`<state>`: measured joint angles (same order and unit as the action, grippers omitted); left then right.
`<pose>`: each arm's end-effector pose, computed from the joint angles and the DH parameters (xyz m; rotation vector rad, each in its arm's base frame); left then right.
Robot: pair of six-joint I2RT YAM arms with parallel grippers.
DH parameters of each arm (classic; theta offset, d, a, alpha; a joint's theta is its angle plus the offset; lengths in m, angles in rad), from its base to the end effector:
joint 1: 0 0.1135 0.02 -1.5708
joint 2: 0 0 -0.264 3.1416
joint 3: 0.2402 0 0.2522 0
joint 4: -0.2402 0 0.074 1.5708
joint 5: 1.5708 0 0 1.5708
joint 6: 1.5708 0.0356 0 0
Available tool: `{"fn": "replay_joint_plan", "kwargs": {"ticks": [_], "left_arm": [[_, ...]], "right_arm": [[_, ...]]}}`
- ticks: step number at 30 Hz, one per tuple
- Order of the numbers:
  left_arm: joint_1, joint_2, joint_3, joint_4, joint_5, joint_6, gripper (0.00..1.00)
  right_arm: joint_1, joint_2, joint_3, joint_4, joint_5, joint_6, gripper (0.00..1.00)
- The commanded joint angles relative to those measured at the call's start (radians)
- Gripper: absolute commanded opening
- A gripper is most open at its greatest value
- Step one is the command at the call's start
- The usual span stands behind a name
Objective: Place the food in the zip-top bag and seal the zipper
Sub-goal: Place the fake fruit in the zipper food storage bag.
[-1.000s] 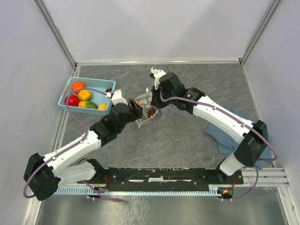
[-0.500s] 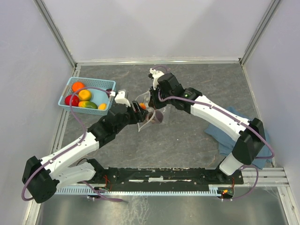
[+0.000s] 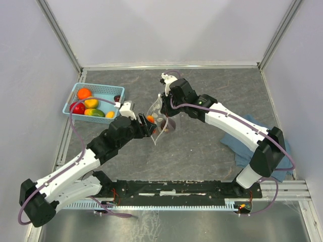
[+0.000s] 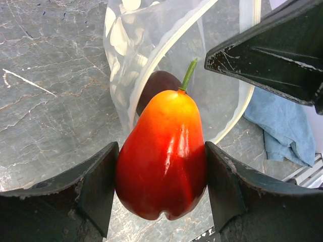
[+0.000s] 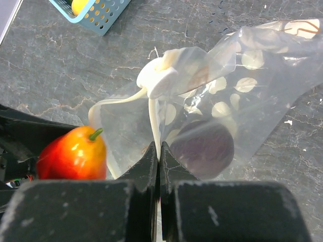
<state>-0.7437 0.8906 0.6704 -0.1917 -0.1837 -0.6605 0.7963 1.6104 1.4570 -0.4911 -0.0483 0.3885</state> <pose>0.1560 -0.1347 0.2802 -0.0381 2.0490 -0.7207 0.2570 0.2652 0.3333 -0.4944 2.2539 0.6896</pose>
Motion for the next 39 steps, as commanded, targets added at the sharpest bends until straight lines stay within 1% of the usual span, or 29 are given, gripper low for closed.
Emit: {"fn": "replay_joint_plan", "kwargs": {"ticks": [1,6,13,17,22,24,32,35,39], "left_arm": [[-0.002,-0.074,-0.006,-0.012,0.026,0.014,0.32],[-0.001,-0.09,0.002,0.035,0.103,0.025,0.3],[-0.002,0.007,0.022,0.141,0.21,0.02,0.28],[-0.001,0.039,0.034,0.166,0.231,0.019,0.28],[-0.002,0.06,0.035,0.16,0.16,0.01,0.27],[-0.002,0.063,0.036,0.157,0.152,-0.004,0.27],[-0.002,-0.001,0.012,0.229,0.296,-0.02,0.27],[-0.002,-0.015,0.0,0.246,0.312,-0.028,0.27],[-0.002,0.004,-0.005,0.28,0.328,-0.036,0.27]], "right_arm": [[-0.003,-0.009,0.01,0.017,0.031,-0.016,0.02],[-0.003,-0.007,0.01,0.016,0.027,-0.021,0.02],[-0.003,-0.011,0.009,0.008,0.024,-0.028,0.02],[-0.003,-0.013,0.007,0.003,0.022,-0.033,0.02],[-0.003,-0.012,0.006,0.003,0.012,-0.034,0.02],[-0.003,-0.009,0.005,0.003,0.011,-0.034,0.02],[-0.003,-0.013,0.002,0.003,0.022,-0.039,0.02],[-0.003,-0.013,0.003,0.003,0.022,-0.04,0.02],[-0.002,-0.013,0.003,0.003,0.023,-0.039,0.02]]}}
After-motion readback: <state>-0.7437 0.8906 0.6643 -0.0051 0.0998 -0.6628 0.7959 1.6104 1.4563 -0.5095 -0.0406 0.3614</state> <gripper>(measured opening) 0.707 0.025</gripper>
